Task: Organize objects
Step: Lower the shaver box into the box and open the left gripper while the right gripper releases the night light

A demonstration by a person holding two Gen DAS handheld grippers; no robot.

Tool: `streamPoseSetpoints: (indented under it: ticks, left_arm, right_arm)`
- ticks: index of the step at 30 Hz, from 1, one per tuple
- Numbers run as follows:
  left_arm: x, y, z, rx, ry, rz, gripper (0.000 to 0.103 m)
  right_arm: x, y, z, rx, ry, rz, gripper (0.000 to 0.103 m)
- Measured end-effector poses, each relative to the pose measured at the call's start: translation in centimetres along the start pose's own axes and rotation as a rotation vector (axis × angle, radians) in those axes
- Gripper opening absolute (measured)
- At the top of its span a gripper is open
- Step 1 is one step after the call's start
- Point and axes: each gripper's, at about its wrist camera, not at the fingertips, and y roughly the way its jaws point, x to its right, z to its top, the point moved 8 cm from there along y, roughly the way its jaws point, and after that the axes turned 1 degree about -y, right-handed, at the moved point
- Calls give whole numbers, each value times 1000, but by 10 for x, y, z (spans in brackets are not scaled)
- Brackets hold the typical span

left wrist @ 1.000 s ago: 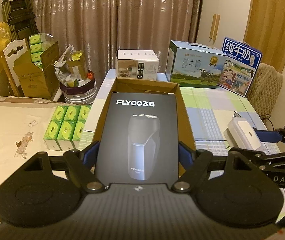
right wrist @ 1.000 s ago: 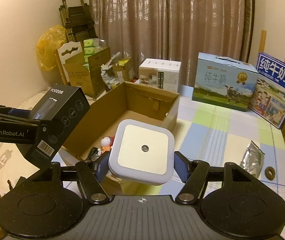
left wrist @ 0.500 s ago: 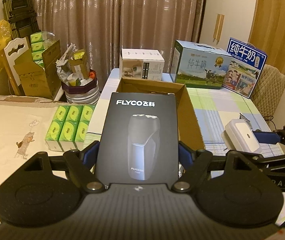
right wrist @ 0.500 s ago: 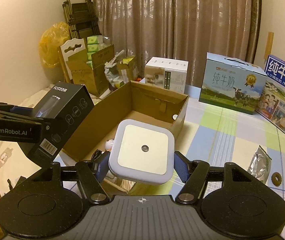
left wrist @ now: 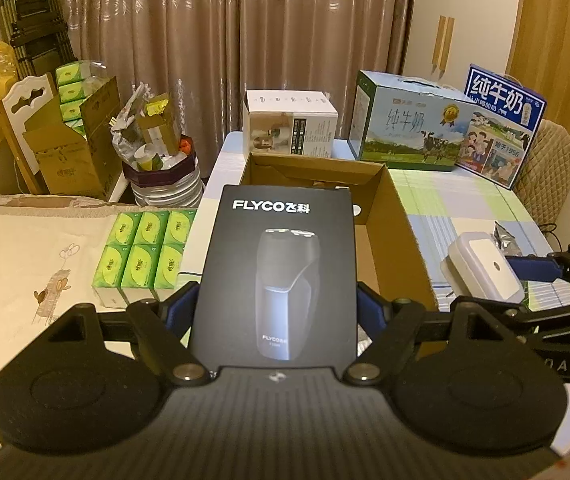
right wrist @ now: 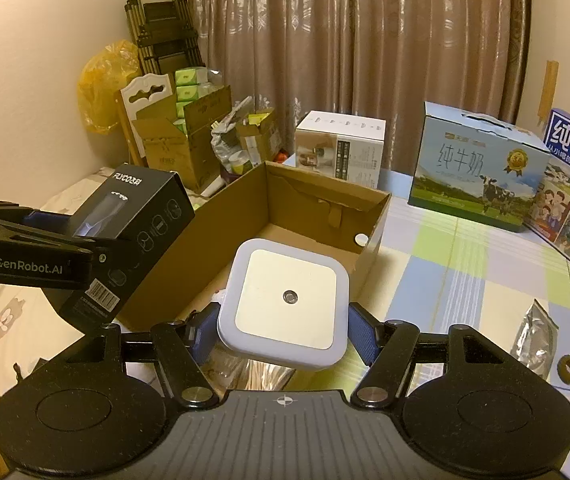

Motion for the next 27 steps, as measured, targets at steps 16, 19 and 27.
streamPoseSetpoints:
  ticks: [16,19,27]
  left_arm:
    - [2,59,11,-48,37,-9,77]
    - [2,67,12,-54,47,-6,80]
    - [-3,72,7,-64,37,9,91]
  right_arm:
    - [16,43,5,-24,40,8,64]
    - [19,48,4,-28,48,8,64]
    - [19,51,0,-37,59,14,64]
